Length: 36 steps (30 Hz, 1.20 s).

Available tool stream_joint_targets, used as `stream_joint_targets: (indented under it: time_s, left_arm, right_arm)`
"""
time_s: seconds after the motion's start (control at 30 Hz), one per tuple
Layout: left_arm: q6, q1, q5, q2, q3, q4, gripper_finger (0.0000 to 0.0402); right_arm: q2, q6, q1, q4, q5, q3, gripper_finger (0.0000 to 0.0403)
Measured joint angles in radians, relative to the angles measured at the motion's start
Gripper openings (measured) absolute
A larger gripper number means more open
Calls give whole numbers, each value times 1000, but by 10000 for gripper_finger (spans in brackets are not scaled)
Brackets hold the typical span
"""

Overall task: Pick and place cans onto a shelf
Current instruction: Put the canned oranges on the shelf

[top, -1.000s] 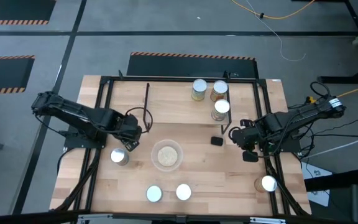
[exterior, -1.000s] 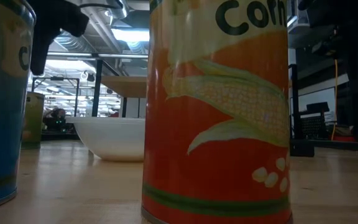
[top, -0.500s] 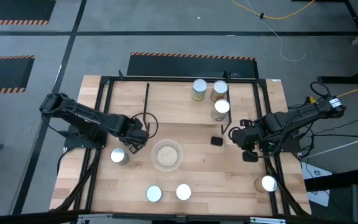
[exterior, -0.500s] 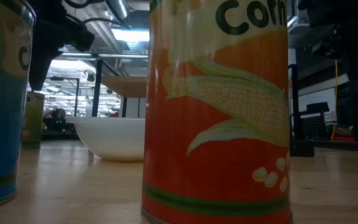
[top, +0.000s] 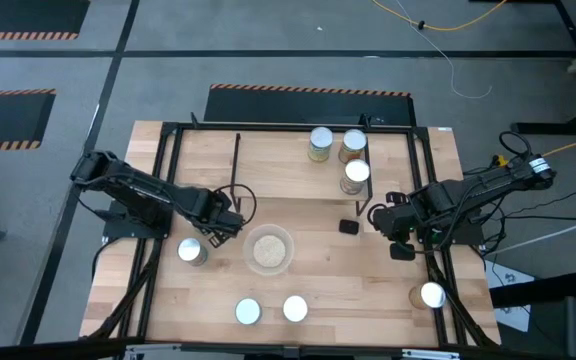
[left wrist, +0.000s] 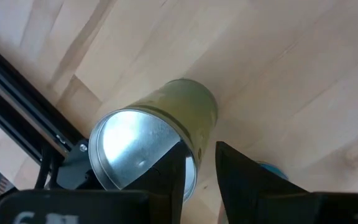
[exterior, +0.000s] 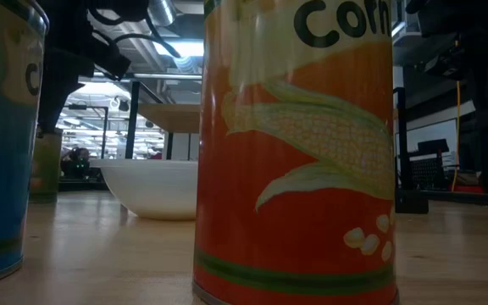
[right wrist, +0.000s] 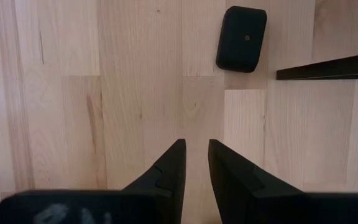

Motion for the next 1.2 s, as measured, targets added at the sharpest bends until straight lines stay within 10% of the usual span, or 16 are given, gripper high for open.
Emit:
stream_joint_targets:
  time_s: [0.83, 1.2]
  left_arm:
    - [0, 0, -6, -1, 1, -6, 2]
    - [1, 0, -8, 0, 120, -275, 1]
  right_arm:
    - [0, 0, 0, 1, 0, 0, 74]
    - [0, 0, 0, 1, 0, 0, 74]
